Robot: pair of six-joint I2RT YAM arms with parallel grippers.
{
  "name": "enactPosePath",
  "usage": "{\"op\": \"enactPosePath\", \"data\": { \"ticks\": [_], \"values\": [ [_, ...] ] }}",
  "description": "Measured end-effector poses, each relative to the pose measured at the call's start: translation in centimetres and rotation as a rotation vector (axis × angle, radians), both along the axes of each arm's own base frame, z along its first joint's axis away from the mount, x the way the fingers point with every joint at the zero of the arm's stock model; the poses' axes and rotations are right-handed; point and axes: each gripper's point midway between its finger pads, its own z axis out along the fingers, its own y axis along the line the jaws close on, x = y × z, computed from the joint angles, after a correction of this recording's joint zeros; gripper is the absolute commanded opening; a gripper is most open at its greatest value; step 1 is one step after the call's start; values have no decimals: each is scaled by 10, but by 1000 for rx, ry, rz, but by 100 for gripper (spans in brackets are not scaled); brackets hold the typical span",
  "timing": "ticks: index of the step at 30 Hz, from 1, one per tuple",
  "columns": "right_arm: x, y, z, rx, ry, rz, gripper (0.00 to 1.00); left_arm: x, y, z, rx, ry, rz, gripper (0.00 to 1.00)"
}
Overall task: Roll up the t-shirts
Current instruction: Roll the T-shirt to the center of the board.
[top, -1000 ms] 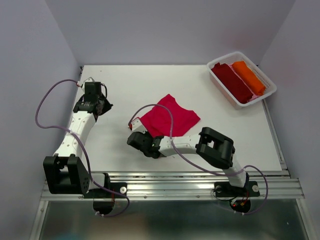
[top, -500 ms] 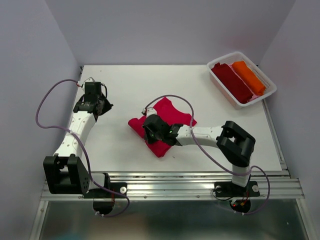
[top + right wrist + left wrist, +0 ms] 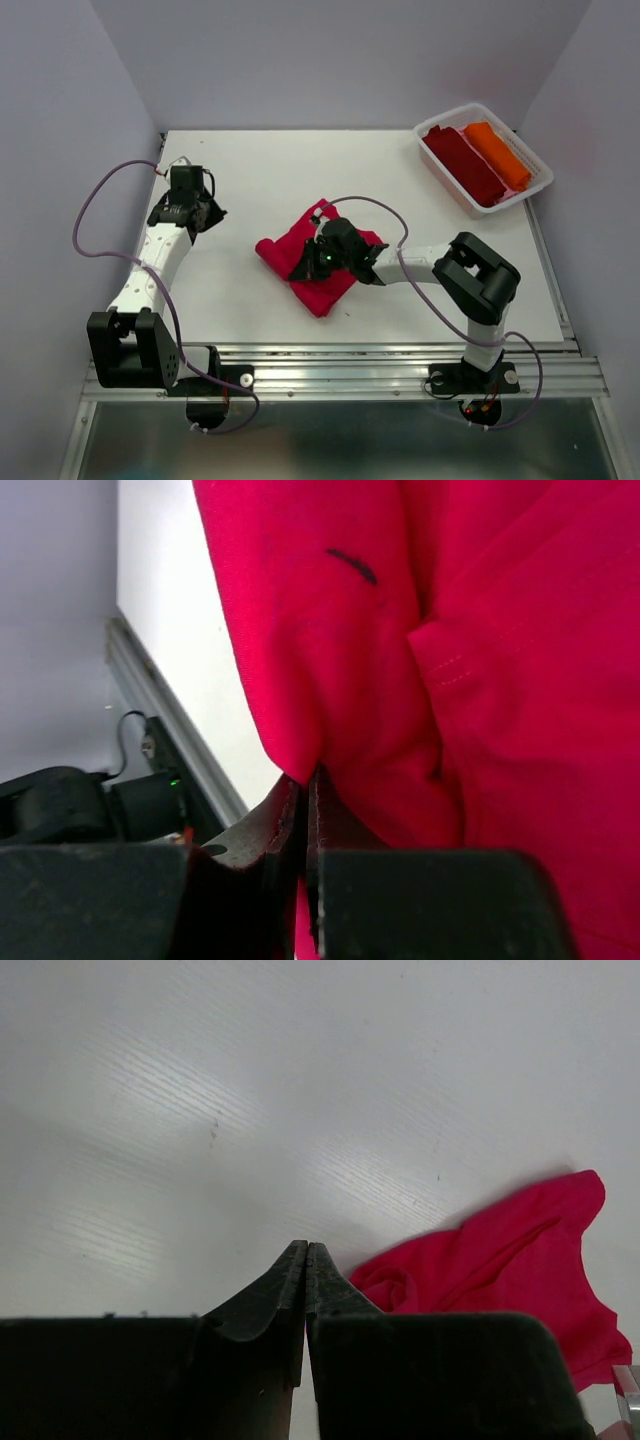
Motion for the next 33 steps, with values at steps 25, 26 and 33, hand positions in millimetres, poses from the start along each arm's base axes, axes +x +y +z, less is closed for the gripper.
{"op": "enactPosePath", "data": {
  "ticks": [25, 26, 33],
  "values": [
    [19, -24, 11, 178, 129, 11, 1, -2, -8, -1, -22, -7, -44, 0],
    [19, -25, 9, 181, 135, 12, 1, -4, -10, -3, -22, -3, -53, 0],
    [23, -31, 2, 200, 168, 19, 1, -30, -72, -25, -30, 55, -251, 0]
  ]
}}
